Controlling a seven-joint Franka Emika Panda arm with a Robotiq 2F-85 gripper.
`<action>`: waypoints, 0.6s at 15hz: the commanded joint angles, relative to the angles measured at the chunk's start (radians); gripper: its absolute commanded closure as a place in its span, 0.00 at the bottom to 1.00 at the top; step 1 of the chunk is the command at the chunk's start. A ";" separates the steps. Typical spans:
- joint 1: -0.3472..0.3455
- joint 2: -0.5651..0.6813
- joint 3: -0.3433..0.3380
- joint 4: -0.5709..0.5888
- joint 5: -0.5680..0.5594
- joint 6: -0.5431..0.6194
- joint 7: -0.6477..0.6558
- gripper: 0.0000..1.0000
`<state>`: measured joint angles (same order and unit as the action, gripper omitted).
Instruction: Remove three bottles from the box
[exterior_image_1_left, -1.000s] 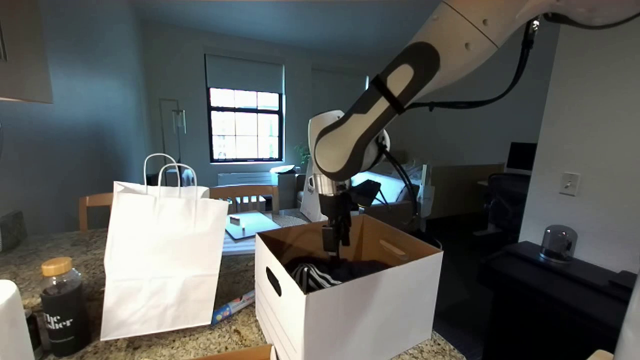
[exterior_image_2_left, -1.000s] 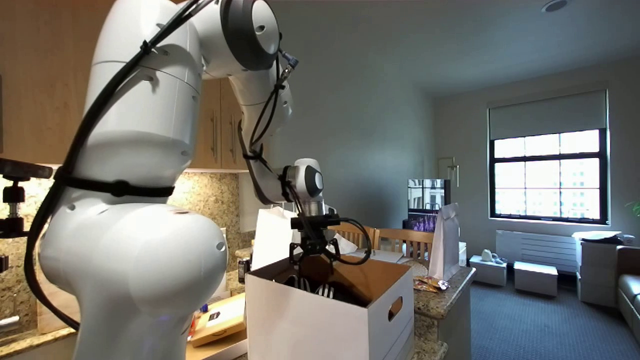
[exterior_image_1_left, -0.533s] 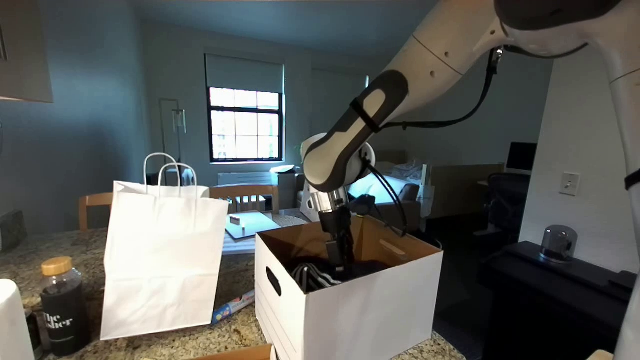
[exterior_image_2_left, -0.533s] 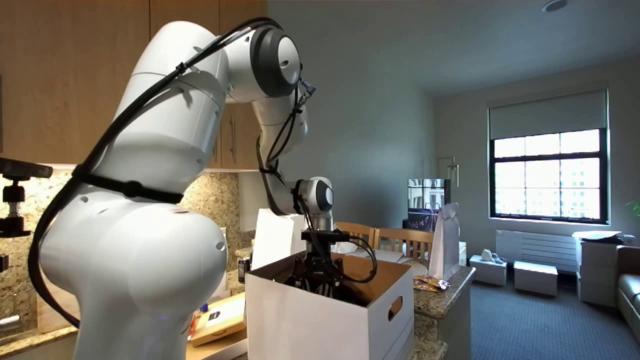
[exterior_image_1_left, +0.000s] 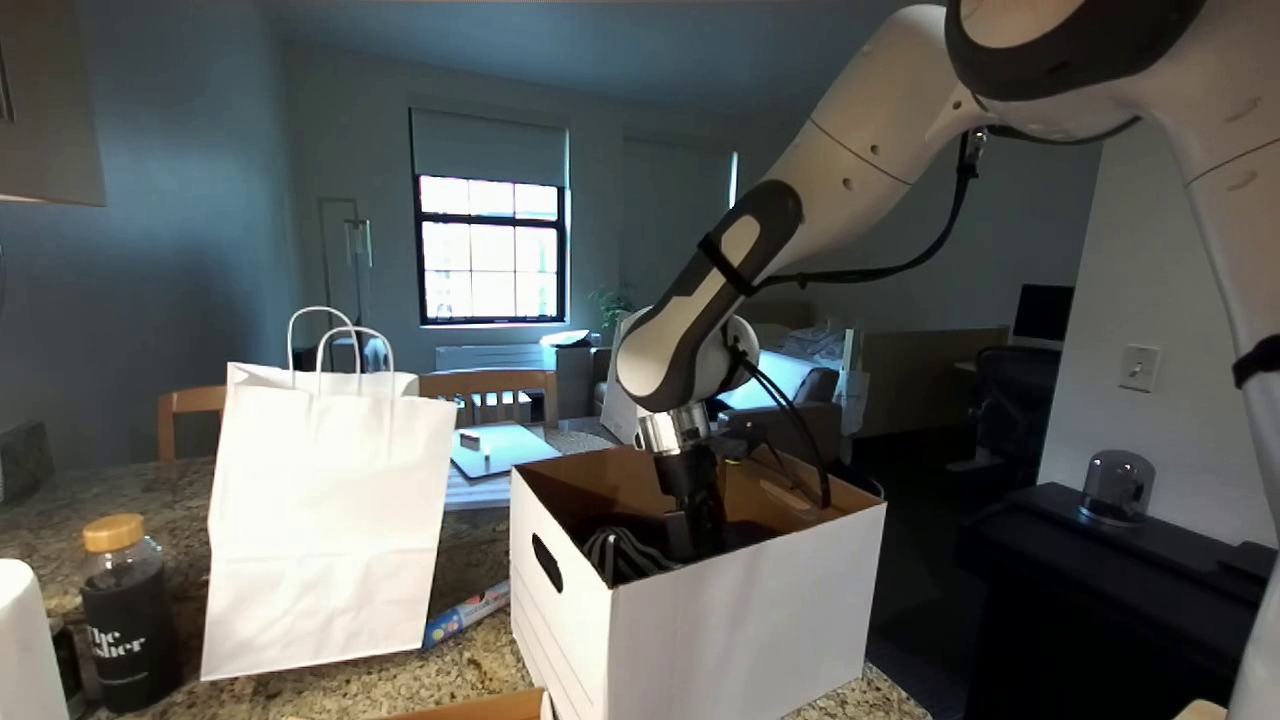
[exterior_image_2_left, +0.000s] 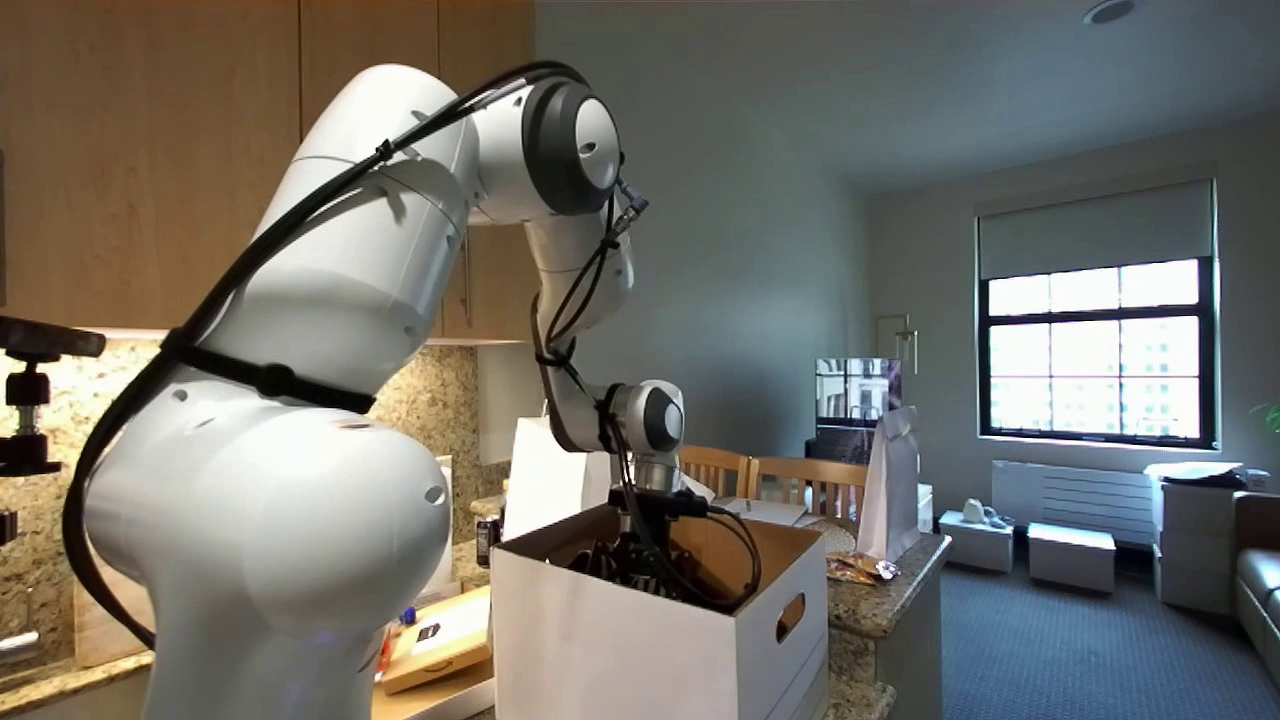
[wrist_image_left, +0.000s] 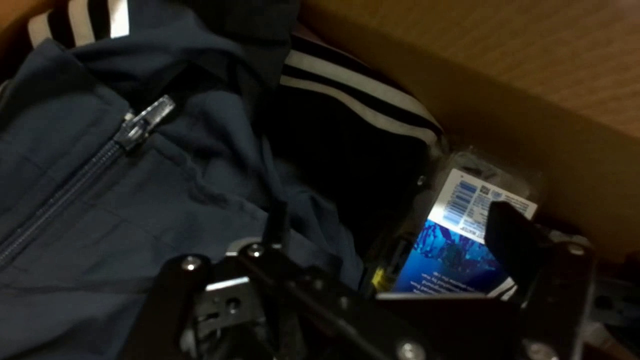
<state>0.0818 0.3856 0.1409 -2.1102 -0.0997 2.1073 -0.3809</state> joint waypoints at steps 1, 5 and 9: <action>-0.011 0.022 0.006 0.015 0.024 -0.014 -0.002 0.00; -0.014 0.030 0.001 0.015 0.039 -0.014 0.018 0.00; -0.012 0.028 0.001 0.006 0.044 -0.007 0.021 0.00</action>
<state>0.0801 0.4183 0.1330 -2.1007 -0.0784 2.1073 -0.3674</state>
